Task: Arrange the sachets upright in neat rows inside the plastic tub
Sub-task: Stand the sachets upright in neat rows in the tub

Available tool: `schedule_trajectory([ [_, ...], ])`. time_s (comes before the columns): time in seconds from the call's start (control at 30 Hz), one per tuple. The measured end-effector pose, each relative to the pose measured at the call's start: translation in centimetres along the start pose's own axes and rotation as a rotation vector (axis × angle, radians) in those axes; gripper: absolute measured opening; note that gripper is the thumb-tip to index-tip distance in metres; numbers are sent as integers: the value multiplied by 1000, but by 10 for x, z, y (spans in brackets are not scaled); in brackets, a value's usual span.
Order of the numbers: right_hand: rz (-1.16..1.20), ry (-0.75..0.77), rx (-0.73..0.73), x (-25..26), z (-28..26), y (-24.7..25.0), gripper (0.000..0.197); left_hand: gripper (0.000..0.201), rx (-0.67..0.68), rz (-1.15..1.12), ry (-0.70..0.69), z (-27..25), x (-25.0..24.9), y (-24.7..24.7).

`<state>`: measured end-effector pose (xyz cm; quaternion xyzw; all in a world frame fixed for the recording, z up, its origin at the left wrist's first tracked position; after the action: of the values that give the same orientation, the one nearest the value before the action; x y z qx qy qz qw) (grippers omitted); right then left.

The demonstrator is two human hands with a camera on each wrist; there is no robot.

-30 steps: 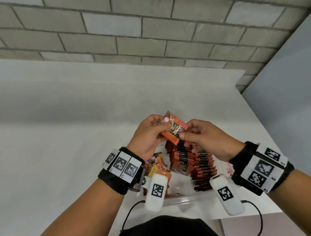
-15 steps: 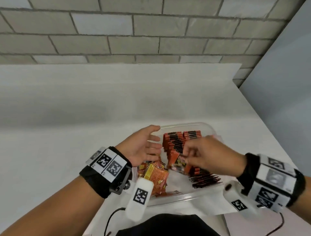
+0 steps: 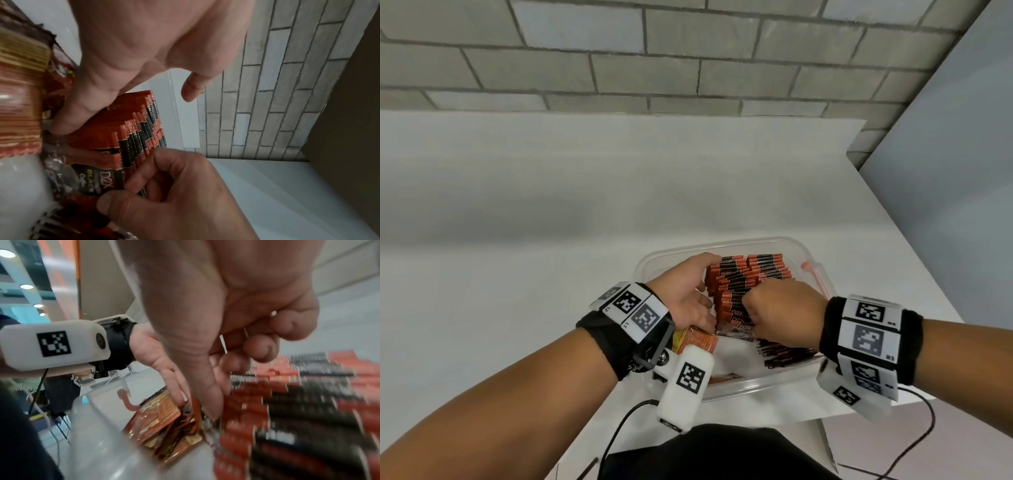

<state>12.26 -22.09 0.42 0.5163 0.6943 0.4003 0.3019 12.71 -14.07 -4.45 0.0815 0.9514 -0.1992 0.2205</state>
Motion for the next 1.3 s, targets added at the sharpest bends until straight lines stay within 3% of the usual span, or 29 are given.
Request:
schedule_trajectory([
  [0.07, -54, -9, 24, 2, 5, 2, 35, 72, 1, 20, 1, 2, 1, 0],
  [0.2, -117, -40, 72, 6, 13, 2, 35, 38, 19, 23, 40, 0, 8, -4],
  [0.33, -155, -27, 73, 12, 13, -1, 16, 33, 22, -2, 36, 0, 10, -6],
  [0.73, -128, -22, 54, 10, 9, -3, 15, 30, 39, 1, 7, 4, 11, -8],
  [0.9, -79, -42, -24, 3, -4, 15, 32, 33, 22, 2, -22, -1, 8, -5],
  [1.0, -3, 40, -21, 12, -14, 16, 16, 30, 1, 2, -51, -2, 6, -3],
  [1.13, 54, 184, 90, 32, -18, -4, 24, 27, 7, -1, -85, -3, 2, -6],
  [1.3, -55, 139, 267, 29, -11, -33, 28, 27, 11, -14, -127, -3, -1, -5],
])
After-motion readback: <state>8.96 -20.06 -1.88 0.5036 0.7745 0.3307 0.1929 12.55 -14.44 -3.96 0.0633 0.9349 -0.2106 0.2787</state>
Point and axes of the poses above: each hand's wrist, its own z-axis towards the middle knuckle, its own y-axis out of the back of the hand, x = y × z, the point moved 10 cm from there along z, towards the middle knuckle, and after that the axes turned 2 degrees about -y, right-handed, at the moved point
